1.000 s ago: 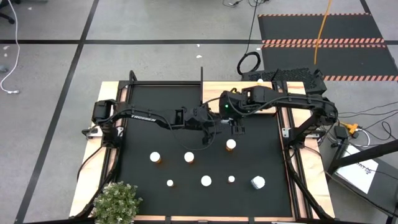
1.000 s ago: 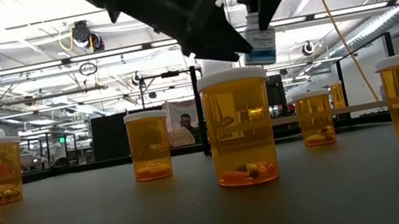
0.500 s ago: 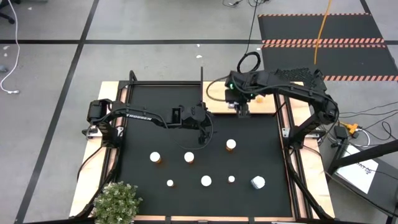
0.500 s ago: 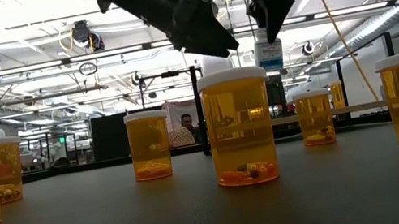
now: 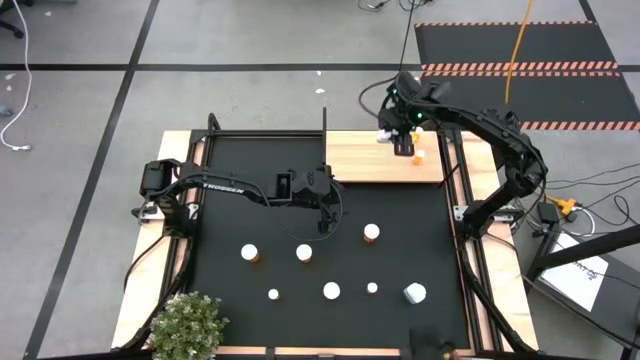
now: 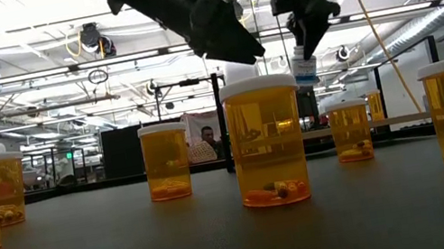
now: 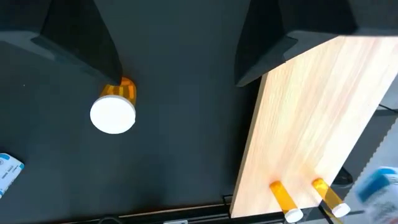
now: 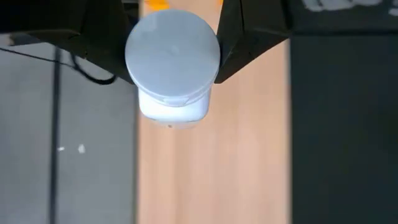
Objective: Pick and place medicine bottles onto shelf by color
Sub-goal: Put the white pill bottle on the shelf
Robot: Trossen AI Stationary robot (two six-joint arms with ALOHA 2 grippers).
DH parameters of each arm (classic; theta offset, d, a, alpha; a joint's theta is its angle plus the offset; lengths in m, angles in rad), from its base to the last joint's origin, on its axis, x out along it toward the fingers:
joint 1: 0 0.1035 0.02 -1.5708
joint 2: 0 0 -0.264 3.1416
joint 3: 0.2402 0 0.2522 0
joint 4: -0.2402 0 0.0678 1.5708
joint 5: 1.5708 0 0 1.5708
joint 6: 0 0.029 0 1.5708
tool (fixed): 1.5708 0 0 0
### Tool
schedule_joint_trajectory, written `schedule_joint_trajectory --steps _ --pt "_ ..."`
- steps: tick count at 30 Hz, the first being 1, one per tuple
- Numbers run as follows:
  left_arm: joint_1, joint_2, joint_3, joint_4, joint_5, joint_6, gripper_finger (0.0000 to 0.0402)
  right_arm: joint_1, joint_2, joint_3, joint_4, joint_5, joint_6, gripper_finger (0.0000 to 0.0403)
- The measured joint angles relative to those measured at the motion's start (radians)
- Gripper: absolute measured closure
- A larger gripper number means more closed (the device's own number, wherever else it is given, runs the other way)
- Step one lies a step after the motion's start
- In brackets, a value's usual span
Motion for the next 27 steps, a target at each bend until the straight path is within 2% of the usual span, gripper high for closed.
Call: schedule_joint_trajectory --steps 6,13,27 --pt "-0.009 0.0 0.0 0.018 0.002 0.011 0.0096 -0.118 0.004 0.0 0.079 -0.122 -0.058 0.0218" --pt "-0.02 0.0 0.0 0.042 0.002 0.019 0.0096 -0.197 0.07 0.0 0.077 -0.125 -0.104 0.0218" --pt "-0.022 0.001 0.0 0.048 0.006 0.018 0.0096 -0.276 0.224 0.0 0.073 -0.118 -0.174 0.0218"
